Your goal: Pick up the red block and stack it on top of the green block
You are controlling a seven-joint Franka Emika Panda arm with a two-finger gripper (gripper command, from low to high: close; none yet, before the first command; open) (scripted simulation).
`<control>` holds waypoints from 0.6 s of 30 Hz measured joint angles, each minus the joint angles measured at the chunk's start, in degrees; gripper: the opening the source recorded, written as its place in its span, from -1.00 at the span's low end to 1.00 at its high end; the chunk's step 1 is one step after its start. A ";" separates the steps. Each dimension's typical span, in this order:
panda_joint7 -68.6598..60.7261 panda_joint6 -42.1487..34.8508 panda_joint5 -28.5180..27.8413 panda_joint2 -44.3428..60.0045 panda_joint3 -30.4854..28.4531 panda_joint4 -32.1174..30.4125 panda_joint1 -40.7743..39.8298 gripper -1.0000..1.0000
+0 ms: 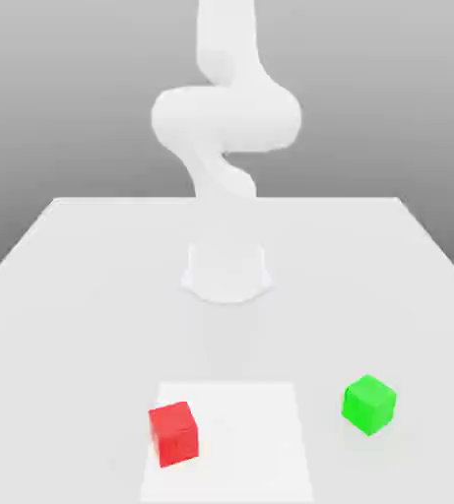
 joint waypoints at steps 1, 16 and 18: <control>-1.59 1.09 0.34 2.26 -0.91 -0.84 0.56 0.00; -23.63 16.16 5.08 33.73 -9.88 -12.44 4.97 0.00; -26.08 18.19 5.05 37.81 -10.24 -13.99 4.51 0.00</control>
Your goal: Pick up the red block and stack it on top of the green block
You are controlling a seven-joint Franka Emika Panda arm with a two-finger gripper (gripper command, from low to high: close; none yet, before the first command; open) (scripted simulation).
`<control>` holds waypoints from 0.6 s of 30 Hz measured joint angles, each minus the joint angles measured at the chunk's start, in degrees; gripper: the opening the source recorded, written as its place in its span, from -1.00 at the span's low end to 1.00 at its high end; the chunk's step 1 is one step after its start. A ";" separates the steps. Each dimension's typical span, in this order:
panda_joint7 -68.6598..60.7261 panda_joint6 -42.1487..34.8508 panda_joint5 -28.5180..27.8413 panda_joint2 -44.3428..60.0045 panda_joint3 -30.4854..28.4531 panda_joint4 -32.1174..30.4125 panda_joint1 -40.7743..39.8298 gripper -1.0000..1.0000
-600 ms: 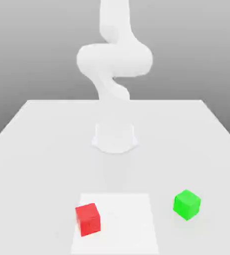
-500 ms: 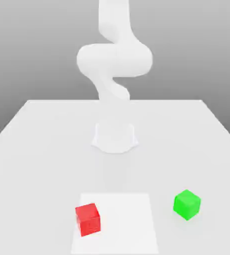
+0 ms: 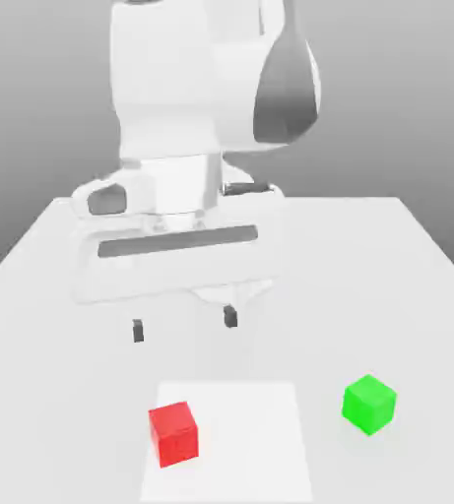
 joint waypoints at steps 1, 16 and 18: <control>-1.08 1.02 -0.21 2.02 -0.15 -0.78 -0.26 0.00; -9.07 14.44 4.71 20.88 4.79 -1.54 -5.07 -1.00; -8.21 12.87 3.51 18.94 3.79 -1.85 -4.32 -1.00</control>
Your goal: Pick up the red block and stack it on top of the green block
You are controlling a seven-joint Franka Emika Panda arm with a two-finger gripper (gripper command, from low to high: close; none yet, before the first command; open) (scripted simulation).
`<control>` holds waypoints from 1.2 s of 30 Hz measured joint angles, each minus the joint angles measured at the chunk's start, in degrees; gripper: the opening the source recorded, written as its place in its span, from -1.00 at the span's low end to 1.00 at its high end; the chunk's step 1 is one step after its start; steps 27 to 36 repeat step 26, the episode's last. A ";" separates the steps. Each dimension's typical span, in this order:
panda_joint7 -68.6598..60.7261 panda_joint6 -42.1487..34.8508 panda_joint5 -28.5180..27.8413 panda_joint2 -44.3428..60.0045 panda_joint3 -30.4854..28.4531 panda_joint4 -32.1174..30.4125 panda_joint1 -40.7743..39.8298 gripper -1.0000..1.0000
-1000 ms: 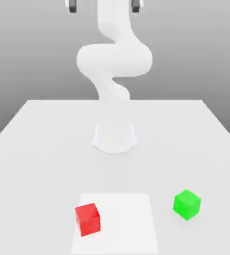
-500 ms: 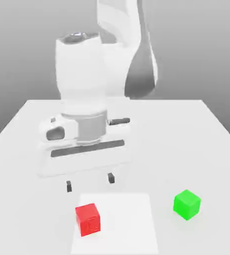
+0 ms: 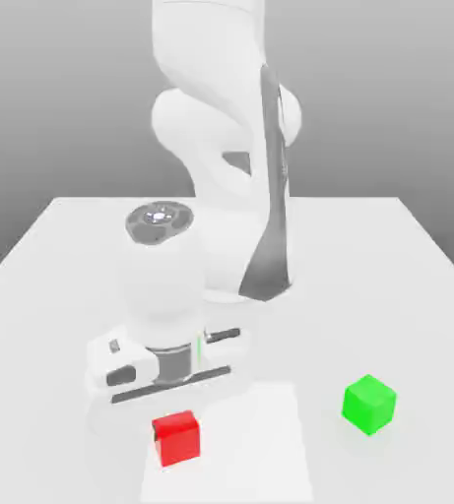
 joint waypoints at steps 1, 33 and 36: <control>0.82 -1.40 -1.12 -1.72 -0.73 -0.27 0.49 -1.00; 31.89 -2.61 -9.72 -7.70 9.59 -4.76 26.46 1.00; 31.89 -2.61 -9.72 -7.70 9.59 -4.76 26.46 1.00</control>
